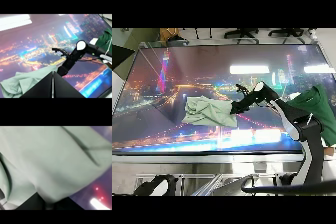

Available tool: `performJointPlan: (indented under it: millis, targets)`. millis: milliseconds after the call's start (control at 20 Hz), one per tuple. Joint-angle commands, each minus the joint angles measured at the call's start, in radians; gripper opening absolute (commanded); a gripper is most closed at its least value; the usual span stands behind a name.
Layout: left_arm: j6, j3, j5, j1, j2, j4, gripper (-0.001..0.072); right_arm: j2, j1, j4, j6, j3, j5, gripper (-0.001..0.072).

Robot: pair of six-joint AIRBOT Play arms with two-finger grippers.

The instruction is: Fold the shirts.

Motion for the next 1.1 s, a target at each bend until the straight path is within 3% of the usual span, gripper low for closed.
performJointPlan:
  millis: [0,350,850,1050]
  targets:
    - [0.002,0.0,0.001,0.001,0.001,0.0,0.0013,0.056,-0.011,0.18,-0.095,0.055,0.052,0.0024]
    - [0.002,0.0,0.001,0.001,0.0,0.0,0.0012,0.286,-0.231,0.179,-0.05,0.478,0.055,0.0022]
    - [0.002,0.0,0.001,0.001,-0.003,0.0,0.0012,0.373,-0.84,0.126,0.055,0.483,-0.014,0.0022]
    - [0.002,0.0,-0.027,-0.021,-0.044,0.0,0.0012,0.406,-1.008,0.056,0.116,0.48,0.035,0.0022]
